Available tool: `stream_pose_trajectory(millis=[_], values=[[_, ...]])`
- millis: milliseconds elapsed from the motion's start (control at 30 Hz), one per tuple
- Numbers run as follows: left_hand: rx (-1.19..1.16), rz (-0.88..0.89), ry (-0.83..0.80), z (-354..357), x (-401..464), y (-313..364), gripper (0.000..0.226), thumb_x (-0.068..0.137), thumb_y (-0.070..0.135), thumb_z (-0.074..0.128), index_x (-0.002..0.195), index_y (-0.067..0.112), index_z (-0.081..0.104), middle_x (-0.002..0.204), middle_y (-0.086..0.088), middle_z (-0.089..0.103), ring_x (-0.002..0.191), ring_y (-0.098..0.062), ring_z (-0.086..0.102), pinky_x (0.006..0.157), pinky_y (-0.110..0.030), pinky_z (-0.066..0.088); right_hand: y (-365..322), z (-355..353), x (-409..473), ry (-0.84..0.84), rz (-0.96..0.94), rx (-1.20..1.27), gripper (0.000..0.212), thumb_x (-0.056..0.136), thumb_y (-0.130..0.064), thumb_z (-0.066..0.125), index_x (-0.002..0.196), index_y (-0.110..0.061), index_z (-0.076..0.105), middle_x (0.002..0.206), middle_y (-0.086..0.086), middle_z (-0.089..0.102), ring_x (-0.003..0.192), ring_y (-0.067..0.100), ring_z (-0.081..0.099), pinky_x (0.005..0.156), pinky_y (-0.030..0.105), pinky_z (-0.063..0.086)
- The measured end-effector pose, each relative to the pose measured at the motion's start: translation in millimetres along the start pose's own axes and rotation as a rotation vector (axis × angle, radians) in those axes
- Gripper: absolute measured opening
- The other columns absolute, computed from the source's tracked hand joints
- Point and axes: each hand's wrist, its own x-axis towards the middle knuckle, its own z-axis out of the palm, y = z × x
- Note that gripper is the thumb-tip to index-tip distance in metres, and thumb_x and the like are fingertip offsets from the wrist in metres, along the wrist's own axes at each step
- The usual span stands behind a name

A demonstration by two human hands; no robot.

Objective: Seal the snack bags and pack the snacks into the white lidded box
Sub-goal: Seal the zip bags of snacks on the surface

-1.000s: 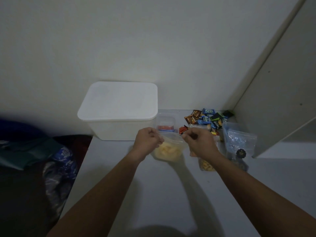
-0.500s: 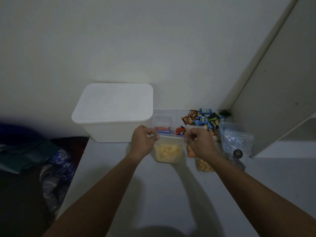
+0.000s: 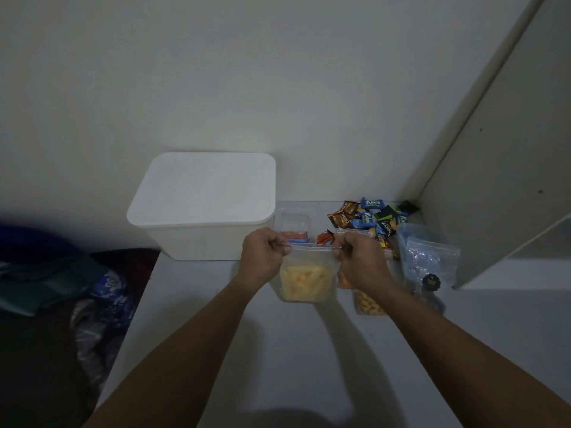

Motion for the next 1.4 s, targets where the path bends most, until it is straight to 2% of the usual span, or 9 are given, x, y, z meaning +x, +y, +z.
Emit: stream_pose_trajectory(millis=[233,333,467,600,767,867,1033,1333,1400], values=[[-0.076,-0.017,-0.067,-3.3,3.8,-1.1,0.009,0.077,0.004,0.074,0.086,0.003,0.073,0.076,-0.002,0.064,0.066,-0.006,0.059,0.066,-0.018,0.046,2.6,-3.8,3.5,-0.040,-0.037,0.057,0.015,0.087,-0.002,0.059,0.084,-0.017,0.063,0.077,-0.009,0.057,0.072,0.002,0.050,0.060,0.016,0.039],[-0.125,-0.001,-0.150,-1.1,2.8,-0.6,0.015,0.074,0.007,0.078,0.087,0.006,0.072,0.083,0.002,0.066,0.074,-0.005,0.062,0.067,-0.016,0.051,3.2,-3.7,4.2,-0.042,-0.035,0.057,0.015,0.088,-0.004,0.059,0.083,-0.017,0.062,0.075,-0.012,0.055,0.071,0.000,0.049,0.060,0.015,0.038],[-0.095,0.040,-0.118,5.1,3.1,1.6,0.010,0.071,0.008,0.080,0.078,0.008,0.073,0.081,-0.004,0.066,0.079,-0.018,0.063,0.075,-0.030,0.051,2.1,0.7,3.2,-0.064,-0.018,0.069,0.012,0.089,-0.005,0.059,0.087,-0.015,0.063,0.078,-0.010,0.056,0.076,0.007,0.054,0.065,0.020,0.045],[-0.016,0.079,-0.089,8.5,5.3,0.7,0.010,0.069,0.010,0.081,0.075,0.009,0.073,0.081,-0.005,0.064,0.079,-0.020,0.061,0.073,-0.030,0.049,0.3,2.3,2.4,-0.106,-0.037,0.058,0.004,0.086,-0.008,0.064,0.085,-0.012,0.065,0.081,0.002,0.063,0.078,0.018,0.059,0.071,0.034,0.052],[-0.033,0.093,-0.114,11.1,4.5,3.8,0.009,0.071,0.012,0.080,0.077,0.011,0.073,0.083,-0.006,0.067,0.081,-0.021,0.063,0.078,-0.036,0.053,0.9,-0.4,3.4,-0.031,-0.015,0.028,0.017,0.084,-0.011,0.067,0.073,-0.023,0.062,0.072,-0.004,0.061,0.070,0.008,0.055,0.063,0.022,0.044],[-0.040,0.129,-0.093,11.1,4.6,4.6,0.008,0.071,0.010,0.079,0.075,0.010,0.073,0.081,-0.006,0.067,0.080,-0.021,0.062,0.078,-0.040,0.052,0.6,-2.8,4.5,-0.038,-0.033,0.032,0.010,0.084,-0.013,0.067,0.077,-0.019,0.064,0.077,-0.001,0.063,0.074,0.012,0.057,0.069,0.029,0.049],[-0.040,0.165,-0.106,15.3,4.5,7.7,0.008,0.070,0.009,0.080,0.075,0.010,0.074,0.079,-0.004,0.067,0.079,-0.020,0.062,0.077,-0.038,0.052,-8.2,-2.5,3.8,-0.036,-0.156,-0.019,0.004,0.081,-0.014,0.071,0.080,-0.016,0.068,0.071,-0.014,0.054,0.071,0.005,0.051,0.071,0.031,0.046],[-0.198,0.051,-0.096,5.0,8.5,7.9,0.013,0.066,0.006,0.082,0.076,0.013,0.075,0.087,-0.003,0.076,0.081,-0.018,0.071,0.080,-0.035,0.058,-7.4,-9.1,6.8,-0.013,-0.090,-0.016,0.005,0.082,-0.019,0.071,0.087,-0.018,0.070,0.083,-0.006,0.065,0.082,0.013,0.058,0.078,0.034,0.049],[-0.175,0.064,-0.095,6.7,5.7,12.6,0.015,0.066,0.006,0.083,0.077,0.011,0.076,0.084,-0.003,0.076,0.075,-0.014,0.070,0.074,-0.024,0.057,-10.9,-6.2,7.1,-0.028,-0.130,-0.048,0.010,0.080,-0.022,0.073,0.089,-0.018,0.070,0.085,-0.005,0.066,0.083,0.014,0.057,0.078,0.033,0.046]])
